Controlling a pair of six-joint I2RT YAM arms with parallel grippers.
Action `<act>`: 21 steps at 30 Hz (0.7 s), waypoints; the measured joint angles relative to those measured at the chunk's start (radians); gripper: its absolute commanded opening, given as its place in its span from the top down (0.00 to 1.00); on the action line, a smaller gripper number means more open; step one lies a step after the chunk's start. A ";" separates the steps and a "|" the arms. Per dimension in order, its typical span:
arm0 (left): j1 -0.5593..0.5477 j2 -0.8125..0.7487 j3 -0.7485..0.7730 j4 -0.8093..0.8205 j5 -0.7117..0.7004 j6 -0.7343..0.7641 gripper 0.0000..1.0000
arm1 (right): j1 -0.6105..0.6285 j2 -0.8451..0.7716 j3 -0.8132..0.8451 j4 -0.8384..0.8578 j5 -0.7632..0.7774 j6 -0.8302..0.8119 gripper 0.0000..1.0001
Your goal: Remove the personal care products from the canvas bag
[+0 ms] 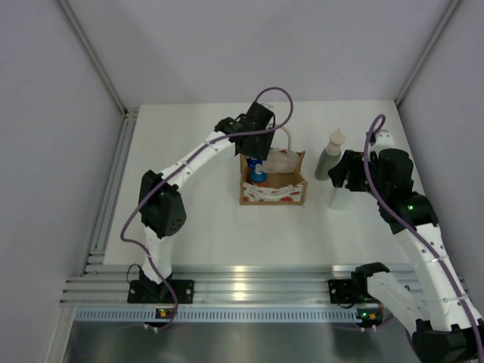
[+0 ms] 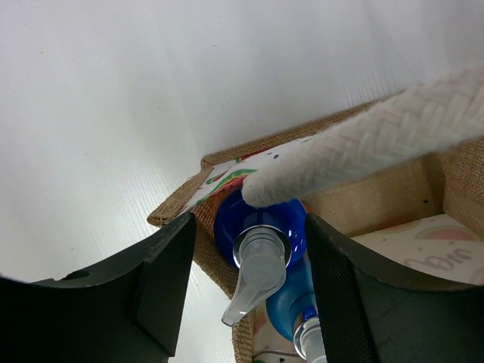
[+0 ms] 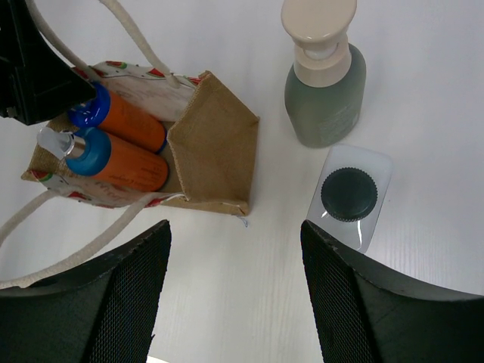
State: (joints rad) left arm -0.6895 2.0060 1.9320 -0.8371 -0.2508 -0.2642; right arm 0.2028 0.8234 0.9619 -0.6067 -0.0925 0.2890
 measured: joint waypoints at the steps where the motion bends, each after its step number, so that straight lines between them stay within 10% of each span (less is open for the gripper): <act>1: 0.000 0.000 0.003 -0.004 -0.002 -0.001 0.37 | 0.000 0.000 0.000 0.000 0.000 0.000 0.33; 21: 0.000 0.000 0.004 -0.023 0.035 0.037 0.48 | 0.004 0.001 0.000 0.000 -0.008 0.000 0.33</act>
State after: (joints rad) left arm -0.6895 2.0060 1.9358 -0.8597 -0.2161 -0.2272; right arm 0.2070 0.8242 0.9619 -0.6064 -0.1005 0.2890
